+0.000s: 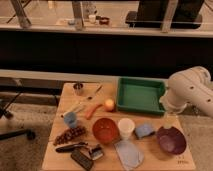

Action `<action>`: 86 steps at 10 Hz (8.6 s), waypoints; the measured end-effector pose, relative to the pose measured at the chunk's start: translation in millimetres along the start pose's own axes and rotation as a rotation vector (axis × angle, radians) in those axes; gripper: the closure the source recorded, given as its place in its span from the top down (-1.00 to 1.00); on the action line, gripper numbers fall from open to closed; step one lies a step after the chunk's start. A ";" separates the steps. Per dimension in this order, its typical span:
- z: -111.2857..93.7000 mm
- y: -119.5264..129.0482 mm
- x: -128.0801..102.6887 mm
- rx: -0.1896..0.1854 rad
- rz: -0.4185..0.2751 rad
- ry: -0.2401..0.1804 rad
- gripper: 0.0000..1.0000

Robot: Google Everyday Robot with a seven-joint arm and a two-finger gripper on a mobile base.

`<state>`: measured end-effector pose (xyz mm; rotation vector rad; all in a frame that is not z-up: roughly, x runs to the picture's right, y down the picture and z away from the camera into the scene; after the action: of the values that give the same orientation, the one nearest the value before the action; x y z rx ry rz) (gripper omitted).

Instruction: Place banana in tray

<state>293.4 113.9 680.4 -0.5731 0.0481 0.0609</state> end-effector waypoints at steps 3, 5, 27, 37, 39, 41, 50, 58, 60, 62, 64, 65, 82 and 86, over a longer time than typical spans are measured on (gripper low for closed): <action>2.5 1.0 -3.7 0.003 -0.008 -0.027 0.60; 3.1 1.1 -6.2 0.001 -0.008 -0.063 0.60; 10.4 0.7 -131.9 0.034 0.033 -0.518 0.60; 24.6 -7.0 -197.5 0.060 0.039 -0.536 0.60; 25.8 -8.9 -208.9 0.056 0.040 -0.546 0.60; 25.6 -11.5 -221.0 0.054 0.033 -0.553 0.60; 28.4 -15.8 -277.6 0.065 -0.018 -0.603 0.60; 26.0 -29.3 -334.8 0.076 -0.100 -0.632 0.60; 27.5 -35.4 -348.5 0.070 -0.123 -0.633 0.60; 30.6 -41.7 -359.4 0.071 -0.139 -0.631 0.60; 35.1 -52.0 -371.6 0.076 -0.147 -0.630 0.60; 36.9 -55.9 -380.2 0.076 -0.153 -0.630 0.60; 80.8 -84.5 -448.6 0.103 -0.246 -0.649 0.60; 98.3 -95.4 -453.9 0.096 -0.253 -0.653 0.60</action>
<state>-149.5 67.3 842.8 -0.4377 -0.6520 -0.0030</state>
